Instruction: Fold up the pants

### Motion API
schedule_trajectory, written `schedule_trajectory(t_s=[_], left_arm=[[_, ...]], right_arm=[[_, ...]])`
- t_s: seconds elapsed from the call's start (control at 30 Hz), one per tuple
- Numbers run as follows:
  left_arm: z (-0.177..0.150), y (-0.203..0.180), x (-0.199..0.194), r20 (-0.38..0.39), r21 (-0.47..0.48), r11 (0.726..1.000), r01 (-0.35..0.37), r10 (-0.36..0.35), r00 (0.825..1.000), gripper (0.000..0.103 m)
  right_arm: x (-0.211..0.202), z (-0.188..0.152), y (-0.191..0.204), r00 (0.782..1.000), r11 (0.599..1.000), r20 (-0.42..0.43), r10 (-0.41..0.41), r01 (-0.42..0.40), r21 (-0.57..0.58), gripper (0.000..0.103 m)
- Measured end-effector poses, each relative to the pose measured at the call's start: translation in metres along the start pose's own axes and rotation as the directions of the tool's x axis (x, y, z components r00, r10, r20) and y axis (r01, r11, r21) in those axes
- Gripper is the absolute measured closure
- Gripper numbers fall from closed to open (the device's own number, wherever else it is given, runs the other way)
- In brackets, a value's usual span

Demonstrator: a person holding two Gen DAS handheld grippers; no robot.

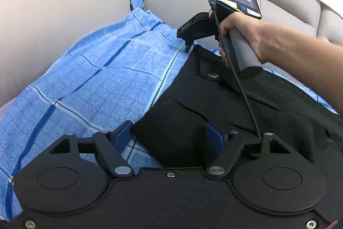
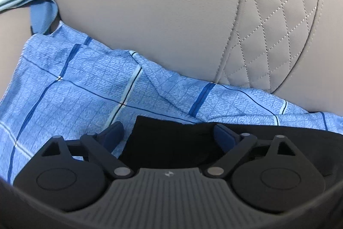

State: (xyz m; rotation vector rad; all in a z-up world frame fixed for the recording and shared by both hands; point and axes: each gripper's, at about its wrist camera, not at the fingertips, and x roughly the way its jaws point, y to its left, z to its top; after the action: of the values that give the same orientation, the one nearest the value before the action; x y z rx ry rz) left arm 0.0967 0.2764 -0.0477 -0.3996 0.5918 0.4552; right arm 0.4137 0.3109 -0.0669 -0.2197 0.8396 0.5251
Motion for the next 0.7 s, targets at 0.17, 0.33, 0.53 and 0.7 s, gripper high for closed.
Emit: schedule_trajectory(t_s=[0.17, 0.33, 0.53, 0.7], left_arm=[[-0.005, -0.001, 0.005, 0.075, -0.07, 0.997, -0.045, 0.05, 0.996, 0.048], [-0.012, 0.01, -0.004, 0.059, -0.127, 0.991, 0.045, -0.038, 0.998, 0.037], [-0.011, 0.009, 0.002, 0.068, -0.118, 0.992, 0.042, -0.034, 0.997, 0.059], [-0.009, 0.012, 0.002, 0.071, -0.173, 0.982, 0.069, -0.057, 0.996, 0.08]], right_arm=[[-0.003, 0.006, 0.002, 0.999, 1.0, -0.037, -0.003, 0.003, -0.005, 0.04], [-0.012, 0.003, 0.0, 0.998, 1.0, -0.058, -0.018, 0.018, 0.007, 0.051], [-0.025, -0.006, 0.01, 0.996, 0.999, -0.078, -0.034, 0.033, -0.017, 0.048], [-0.035, -0.014, 0.021, 1.0, 0.999, -0.014, -0.026, 0.027, 0.032, 0.059]])
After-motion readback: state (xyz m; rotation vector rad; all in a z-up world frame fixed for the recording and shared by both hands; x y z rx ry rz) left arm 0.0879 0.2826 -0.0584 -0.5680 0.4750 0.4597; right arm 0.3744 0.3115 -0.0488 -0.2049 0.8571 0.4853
